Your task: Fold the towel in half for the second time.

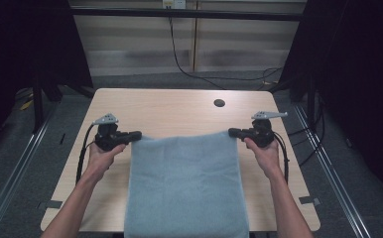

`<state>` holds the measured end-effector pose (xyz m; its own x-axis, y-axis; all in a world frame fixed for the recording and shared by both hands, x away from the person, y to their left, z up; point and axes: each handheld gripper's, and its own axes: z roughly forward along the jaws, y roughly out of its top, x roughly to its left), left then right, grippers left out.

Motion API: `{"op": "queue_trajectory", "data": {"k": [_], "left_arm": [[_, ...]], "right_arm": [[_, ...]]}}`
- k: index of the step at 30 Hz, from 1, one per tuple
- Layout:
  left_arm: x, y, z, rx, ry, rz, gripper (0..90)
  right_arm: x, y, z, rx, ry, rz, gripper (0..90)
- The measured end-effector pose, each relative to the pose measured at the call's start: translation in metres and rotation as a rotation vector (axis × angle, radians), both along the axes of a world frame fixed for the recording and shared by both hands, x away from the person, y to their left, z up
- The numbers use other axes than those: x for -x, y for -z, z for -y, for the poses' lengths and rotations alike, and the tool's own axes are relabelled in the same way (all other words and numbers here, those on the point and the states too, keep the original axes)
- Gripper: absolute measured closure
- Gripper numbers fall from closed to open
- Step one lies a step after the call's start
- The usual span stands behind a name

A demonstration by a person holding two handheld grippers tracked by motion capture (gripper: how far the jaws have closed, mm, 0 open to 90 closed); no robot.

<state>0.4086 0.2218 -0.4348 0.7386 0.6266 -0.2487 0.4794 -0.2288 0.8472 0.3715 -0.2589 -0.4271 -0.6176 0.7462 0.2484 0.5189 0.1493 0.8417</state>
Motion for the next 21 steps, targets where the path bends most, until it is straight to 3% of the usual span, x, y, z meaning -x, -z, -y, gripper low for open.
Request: {"op": "queue_trajectory", "data": {"k": [4,5,10,11,15,21], "left_arm": [[-0.019,-0.022,0.002,0.039,-0.032,0.028,86.2],[-0.024,-0.027,0.003,0.026,-0.046,0.04,86.1],[-0.038,-0.049,0.004,0.084,-0.079,0.081,86.2],[-0.037,-0.054,0.005,0.1,-0.074,0.09,86.2],[-0.025,-0.063,0.002,0.1,-0.046,0.132,86.2],[0.005,-0.05,-0.008,0.11,-0.024,0.137,86.1]], "right_arm": [[-0.013,-0.026,0.003,-0.016,0.027,0.052,87.6],[-0.016,-0.032,0.004,-0.023,0.035,0.062,87.6],[-0.032,-0.057,0.007,-0.025,0.073,0.104,87.7],[-0.035,-0.061,0.008,-0.022,0.079,0.113,87.6],[-0.03,-0.071,0.009,-0.054,0.068,0.139,87.6],[0.003,-0.057,0.006,-0.027,0.014,0.141,87.6]]}}
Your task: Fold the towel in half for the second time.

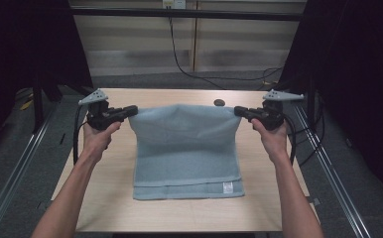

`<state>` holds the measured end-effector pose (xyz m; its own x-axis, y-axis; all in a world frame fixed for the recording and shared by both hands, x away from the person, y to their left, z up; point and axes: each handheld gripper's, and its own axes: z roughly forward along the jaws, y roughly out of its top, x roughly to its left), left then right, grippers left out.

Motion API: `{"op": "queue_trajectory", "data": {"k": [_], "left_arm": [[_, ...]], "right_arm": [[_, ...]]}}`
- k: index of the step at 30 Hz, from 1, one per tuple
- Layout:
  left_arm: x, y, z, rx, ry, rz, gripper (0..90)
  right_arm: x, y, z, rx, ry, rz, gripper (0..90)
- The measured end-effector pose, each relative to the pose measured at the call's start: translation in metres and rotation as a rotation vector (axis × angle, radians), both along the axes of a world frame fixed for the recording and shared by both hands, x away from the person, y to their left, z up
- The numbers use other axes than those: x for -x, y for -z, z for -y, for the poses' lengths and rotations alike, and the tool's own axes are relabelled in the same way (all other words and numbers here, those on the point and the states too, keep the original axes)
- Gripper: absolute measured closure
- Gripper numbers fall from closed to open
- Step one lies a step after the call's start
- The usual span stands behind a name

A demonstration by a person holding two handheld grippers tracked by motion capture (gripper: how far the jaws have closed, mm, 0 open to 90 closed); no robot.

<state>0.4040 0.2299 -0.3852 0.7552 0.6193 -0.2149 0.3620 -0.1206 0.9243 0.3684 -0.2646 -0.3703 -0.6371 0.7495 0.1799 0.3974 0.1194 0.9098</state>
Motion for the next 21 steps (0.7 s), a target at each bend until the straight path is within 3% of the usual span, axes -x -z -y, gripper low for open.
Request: {"op": "queue_trajectory", "data": {"k": [6,10,13,16,19,21], "left_arm": [[0.031,0.007,-0.004,0.017,0.026,0.006,86.0],[0.05,0.013,-0.006,0.005,0.042,0.008,85.9],[0.064,0.025,-0.009,-0.002,0.052,-0.018,85.7],[0.075,0.042,-0.008,-0.07,0.065,-0.046,85.4],[0.082,0.054,-0.009,-0.064,0.068,-0.077,85.3],[0.086,0.06,-0.008,-0.075,0.079,-0.09,85.2]], "right_arm": [[0.031,0.014,0.001,0.004,-0.034,-0.003,87.6],[0.048,0.018,0.002,0.006,-0.05,0.004,87.5],[0.06,0.024,0.001,0.008,-0.067,-0.005,87.4],[0.072,0.037,-0.002,0.019,-0.088,-0.03,87.1],[0.081,0.052,-0.004,0.061,-0.092,-0.068,87.0],[0.086,0.059,-0.003,0.052,-0.091,-0.086,87.0]]}}
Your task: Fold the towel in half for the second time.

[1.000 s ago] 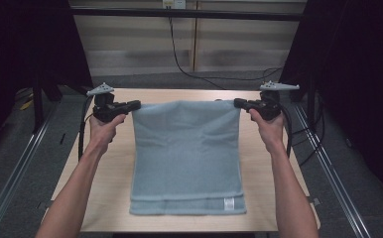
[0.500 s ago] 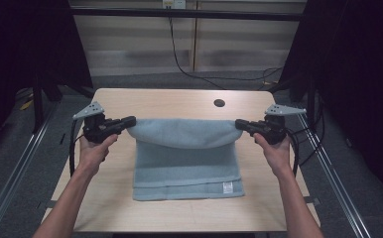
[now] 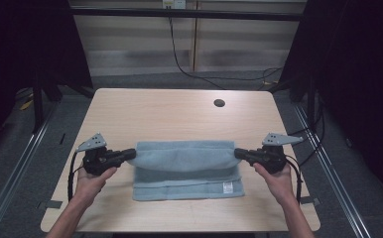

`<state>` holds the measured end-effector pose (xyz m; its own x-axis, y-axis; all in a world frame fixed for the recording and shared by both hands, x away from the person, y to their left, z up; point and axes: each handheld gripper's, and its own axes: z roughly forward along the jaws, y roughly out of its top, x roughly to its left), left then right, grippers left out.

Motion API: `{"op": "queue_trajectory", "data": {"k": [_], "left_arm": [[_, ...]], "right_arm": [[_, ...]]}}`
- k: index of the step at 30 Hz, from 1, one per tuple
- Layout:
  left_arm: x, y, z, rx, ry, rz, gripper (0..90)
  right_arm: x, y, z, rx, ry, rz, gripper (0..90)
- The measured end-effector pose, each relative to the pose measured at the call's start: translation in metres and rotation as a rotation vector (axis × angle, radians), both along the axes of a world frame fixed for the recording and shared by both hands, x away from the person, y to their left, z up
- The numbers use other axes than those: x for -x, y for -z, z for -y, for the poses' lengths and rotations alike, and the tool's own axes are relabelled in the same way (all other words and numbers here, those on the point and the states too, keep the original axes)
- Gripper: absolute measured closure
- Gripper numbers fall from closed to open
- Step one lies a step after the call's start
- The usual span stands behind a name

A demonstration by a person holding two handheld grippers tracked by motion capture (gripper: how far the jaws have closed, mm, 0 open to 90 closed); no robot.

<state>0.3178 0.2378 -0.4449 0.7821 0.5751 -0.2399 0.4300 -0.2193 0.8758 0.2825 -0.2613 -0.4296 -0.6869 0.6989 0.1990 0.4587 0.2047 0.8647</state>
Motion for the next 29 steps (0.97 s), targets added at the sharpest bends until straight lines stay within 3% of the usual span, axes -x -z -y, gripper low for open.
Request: {"op": "queue_trajectory", "data": {"k": [9,13,15,17,22,25,29], "left_arm": [[0.029,0.017,-0.001,-0.049,0.042,-0.055,81.3],[0.039,0.016,-0.003,-0.044,0.053,-0.056,71.7],[0.042,0.013,-0.006,-0.018,0.028,-0.042,63.6],[0.041,0.012,-0.012,-0.018,-0.011,-0.032,57.1],[0.029,0.026,-0.026,-0.077,-0.114,-0.072,38.6],[0.025,0.033,-0.034,-0.092,-0.141,-0.092,32.4],[0.026,0.035,-0.037,-0.088,-0.158,-0.091,29.0]], "right_arm": [[0.026,0.024,0.001,0.031,-0.012,-0.063,80.2],[0.038,0.025,0.004,0.021,-0.003,-0.06,75.5],[0.042,0.024,0.007,-0.008,0.016,-0.046,70.6],[0.044,0.023,0.011,-0.026,0.039,-0.026,65.6],[0.042,0.027,0.018,-0.022,0.141,-0.021,53.3],[0.041,0.033,0.026,-0.025,0.21,-0.032,46.1],[0.042,0.037,0.031,-0.019,0.236,-0.034,40.5]]}}
